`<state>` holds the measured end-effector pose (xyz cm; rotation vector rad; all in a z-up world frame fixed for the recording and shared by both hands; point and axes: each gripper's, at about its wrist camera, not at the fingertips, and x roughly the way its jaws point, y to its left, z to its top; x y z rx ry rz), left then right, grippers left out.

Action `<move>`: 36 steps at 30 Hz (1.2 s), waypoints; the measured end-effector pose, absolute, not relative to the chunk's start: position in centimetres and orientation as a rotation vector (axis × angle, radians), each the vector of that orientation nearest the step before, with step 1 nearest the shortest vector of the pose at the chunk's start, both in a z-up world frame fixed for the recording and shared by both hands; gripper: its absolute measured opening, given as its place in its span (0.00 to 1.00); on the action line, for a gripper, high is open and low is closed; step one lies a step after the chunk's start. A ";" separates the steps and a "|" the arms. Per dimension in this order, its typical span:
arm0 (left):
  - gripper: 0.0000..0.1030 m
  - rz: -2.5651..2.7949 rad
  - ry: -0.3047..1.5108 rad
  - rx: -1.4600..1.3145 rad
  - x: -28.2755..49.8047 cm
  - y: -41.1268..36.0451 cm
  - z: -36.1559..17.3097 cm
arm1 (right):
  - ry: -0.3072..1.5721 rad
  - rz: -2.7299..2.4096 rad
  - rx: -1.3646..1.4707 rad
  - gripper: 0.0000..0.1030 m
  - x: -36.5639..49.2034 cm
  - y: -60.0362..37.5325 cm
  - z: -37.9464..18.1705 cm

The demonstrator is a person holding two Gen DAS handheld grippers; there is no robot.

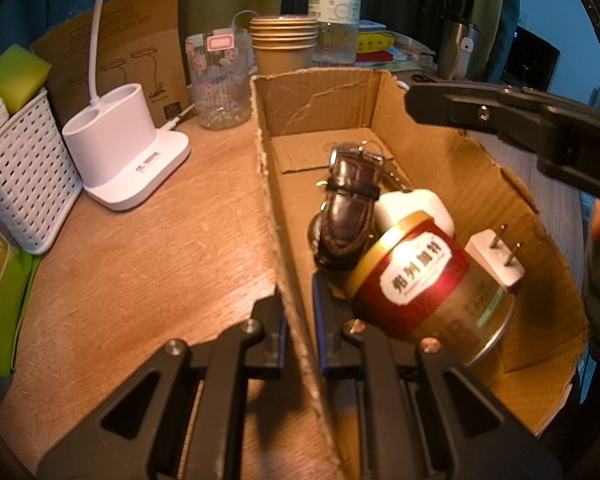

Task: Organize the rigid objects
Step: 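Carry the keys into the box and open the right gripper, then move the right gripper to the black flashlight on the desk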

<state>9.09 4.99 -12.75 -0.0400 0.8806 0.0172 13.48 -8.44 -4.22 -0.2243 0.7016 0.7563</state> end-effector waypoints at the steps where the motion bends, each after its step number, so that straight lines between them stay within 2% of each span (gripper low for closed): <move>1: 0.11 0.017 0.881 -0.041 9.1 5.0 -12.8 | 0.701 0.756 -0.225 0.30 13.5 -8.4 -4.2; 18: 0.11 0.017 0.881 -0.041 9.1 5.0 -12.7 | 0.676 0.734 -0.187 0.31 13.6 -10.1 -2.9; 23: 0.11 0.017 0.881 -0.041 9.1 5.0 -12.7 | 0.669 0.708 -0.162 0.37 14.1 -11.3 -2.6; 30: 0.11 0.017 0.881 -0.042 9.1 5.0 -12.7 | 0.677 0.662 -0.137 0.41 15.2 -12.9 -2.8; 32: 0.11 0.017 0.881 -0.041 9.1 5.0 -12.7 | 0.681 0.648 -0.121 0.47 15.7 -13.5 -3.0; 36: 0.11 0.017 0.881 -0.041 9.1 5.0 -12.7 | 0.699 0.618 -0.094 0.48 16.9 -14.6 -3.6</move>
